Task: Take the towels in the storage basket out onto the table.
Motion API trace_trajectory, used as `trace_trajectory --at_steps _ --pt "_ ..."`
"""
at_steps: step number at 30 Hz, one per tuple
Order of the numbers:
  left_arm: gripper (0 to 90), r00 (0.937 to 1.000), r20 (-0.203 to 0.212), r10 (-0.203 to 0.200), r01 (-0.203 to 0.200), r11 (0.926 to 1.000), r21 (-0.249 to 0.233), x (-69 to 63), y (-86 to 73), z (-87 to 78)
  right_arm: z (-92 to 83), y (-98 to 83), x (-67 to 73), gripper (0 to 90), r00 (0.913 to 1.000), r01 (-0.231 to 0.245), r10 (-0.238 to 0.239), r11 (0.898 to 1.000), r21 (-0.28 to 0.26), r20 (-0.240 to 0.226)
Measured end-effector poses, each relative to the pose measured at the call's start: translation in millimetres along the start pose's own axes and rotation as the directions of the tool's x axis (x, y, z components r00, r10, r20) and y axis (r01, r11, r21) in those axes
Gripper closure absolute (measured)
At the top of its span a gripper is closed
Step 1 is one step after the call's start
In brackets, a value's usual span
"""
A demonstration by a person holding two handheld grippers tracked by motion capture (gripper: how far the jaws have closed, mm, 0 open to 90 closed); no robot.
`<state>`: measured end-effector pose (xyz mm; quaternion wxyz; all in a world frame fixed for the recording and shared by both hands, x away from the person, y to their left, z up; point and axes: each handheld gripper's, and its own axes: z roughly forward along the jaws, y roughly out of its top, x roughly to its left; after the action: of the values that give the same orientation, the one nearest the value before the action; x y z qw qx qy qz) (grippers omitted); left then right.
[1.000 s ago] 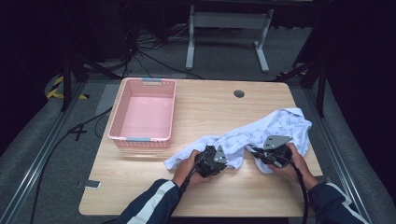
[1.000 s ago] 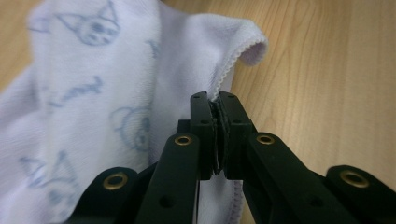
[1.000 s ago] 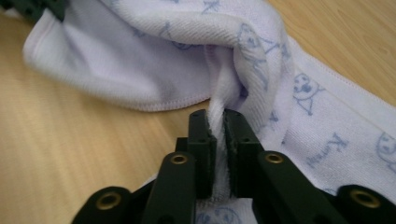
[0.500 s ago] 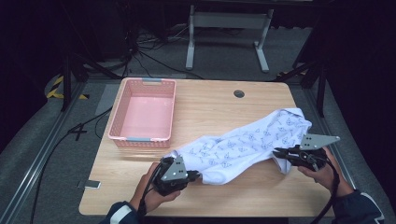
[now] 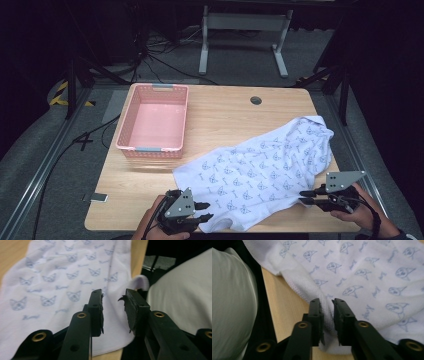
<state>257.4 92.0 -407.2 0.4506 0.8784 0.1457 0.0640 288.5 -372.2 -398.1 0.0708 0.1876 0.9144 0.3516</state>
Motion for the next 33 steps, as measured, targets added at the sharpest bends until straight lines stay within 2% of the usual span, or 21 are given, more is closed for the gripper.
trace_trajectory --at_steps 3,5,7,8,10,11,12,13,14,16,17,19,20,21,22,23,26,27,28,32,33 --pt "59.2 0.9929 -0.119 -0.003 0.010 0.9984 0.056 17.3 -0.8 8.1 -2.8 -0.4 -1.5 62.8 0.9992 -0.011 0.011 1.000 -0.017 0.039" --pt "58.8 0.9859 -0.167 -0.007 0.022 0.9959 0.088 37.1 -3.4 17.2 -9.2 2.8 -7.3 57.8 0.9962 -0.041 0.047 0.996 -0.083 0.073" --pt "59.6 0.9817 -0.187 -0.034 0.054 0.9933 0.103 54.4 -6.0 27.2 -15.0 2.9 -16.7 55.0 0.9841 -0.100 0.122 0.982 -0.163 0.129" --pt "59.7 0.9804 -0.191 -0.047 0.067 0.9925 0.102 61.4 -6.4 32.2 -16.5 1.4 -21.5 54.9 0.9725 -0.124 0.158 0.973 -0.194 0.171" --pt "60.0 0.9809 -0.191 -0.034 0.059 0.9907 0.123 71.4 -4.6 42.3 -17.0 -4.1 -33.9 54.2 0.9369 -0.172 0.230 0.959 -0.227 0.263" --pt "59.9 0.9805 -0.194 -0.033 0.060 0.9889 0.136 75.8 -3.4 47.2 -18.0 -8.1 -40.7 54.2 0.9271 -0.196 0.262 0.949 -0.249 0.268" --pt "59.6 0.9815 -0.189 -0.026 0.054 0.9878 0.146 79.9 -2.1 53.7 -17.9 -11.6 -48.1 53.7 0.9078 -0.231 0.308 0.934 -0.273 0.285" --pt "59.5 0.9811 -0.193 -0.010 0.043 0.9851 0.167 82.1 -1.4 56.9 -15.5 -15.1 -58.3 55.2 0.8668 -0.272 0.360 0.921 -0.278 0.345" --pt "59.0 0.9798 -0.200 -0.006 0.043 0.9826 0.181 85.5 -0.8 63.3 -12.4 -16.8 -64.6 55.7 0.8450 -0.302 0.389 0.913 -0.272 0.367" --pt "59.5 0.9808 -0.195 -0.013 0.051 0.9809 0.188 88.7 -0.6 68.5 4.8 -23.4 -85.1 56.8 0.7815 -0.371 0.438 0.899 -0.232 0.445" --pt "59.7 0.9821 -0.188 -0.005 0.044 0.9781 0.203 90.6 -0.4 72.2 11.9 -26.3 -92.9 56.2 0.7754 -0.387 0.437 0.899 -0.205 0.456" --pt "59.7 0.9832 -0.182 0.015 0.030 0.9704 0.240 92.9 -0.9 79.1 16.8 -27.8 -97.9 55.9 0.7735 -0.397 0.444 0.896 -0.201 0.452" --pt "59.9 0.9843 -0.176 0.012 0.034 0.9663 0.255 93.8 -2.0 81.4 23.5 -29.8 -106.4 56.7 0.7676 -0.404 0.451 0.892 -0.202 0.456" --pt "60.5 0.9866 -0.163 0.002 0.040 0.9666 0.253 94.7 -2.7 81.5 28.1 -30.6 -113.1 56.9 0.7571 -0.422 0.463 0.885 -0.195 0.461" --pt "61.3 0.9870 -0.160 -0.011 0.050 0.9689 0.242 95.4 -3.7 81.8 35.0 -32.6 -126.9 55.9 0.7553 -0.449 0.496 0.868 -0.212 0.429" --pt "61.9 0.9879 -0.154 -0.016 0.055 0.9675 0.247 96.0 -4.3 80.6 38.2 -32.6 -132.2 56.0 0.7492 -0.456 0.499 0.865 -0.208 0.435" --pt "65.2 0.9893 -0.143 -0.030 0.064 0.9679 0.243 95.0 -8.2 76.1 43.7 -31.5 -140.7 55.8 0.7457 -0.458 0.497 0.866 -0.200 0.444" --pt "68.0 0.9892 -0.145 -0.025 0.062 0.9637 0.260 92.9 -10.1 71.4 48.4 -27.9 -148.3 55.7 0.7434 -0.443 0.482 0.874 -0.198 0.464" --pt "69.0 0.9892 -0.145 -0.025 0.062 0.9637 0.260 92.9 -10.1 71.4 51.6 -25.8 -151.7 55.1 0.7478 -0.431 0.458 0.886 -0.173 0.481" --pt "70.3 0.9868 -0.151 -0.060 0.098 0.9591 0.265 89.5 -17.5 60.8 57.4 -19.0 -162.3 53.0 0.7535 -0.428 0.454 0.888 -0.168 0.476" --pt "70.6 0.9869 -0.150 -0.060 0.099 0.9583 0.268 88.7 -19.4 57.9 60.3 -15.7 -166.5 52.5 0.7620 -0.419 0.442 0.894 -0.159 0.473"
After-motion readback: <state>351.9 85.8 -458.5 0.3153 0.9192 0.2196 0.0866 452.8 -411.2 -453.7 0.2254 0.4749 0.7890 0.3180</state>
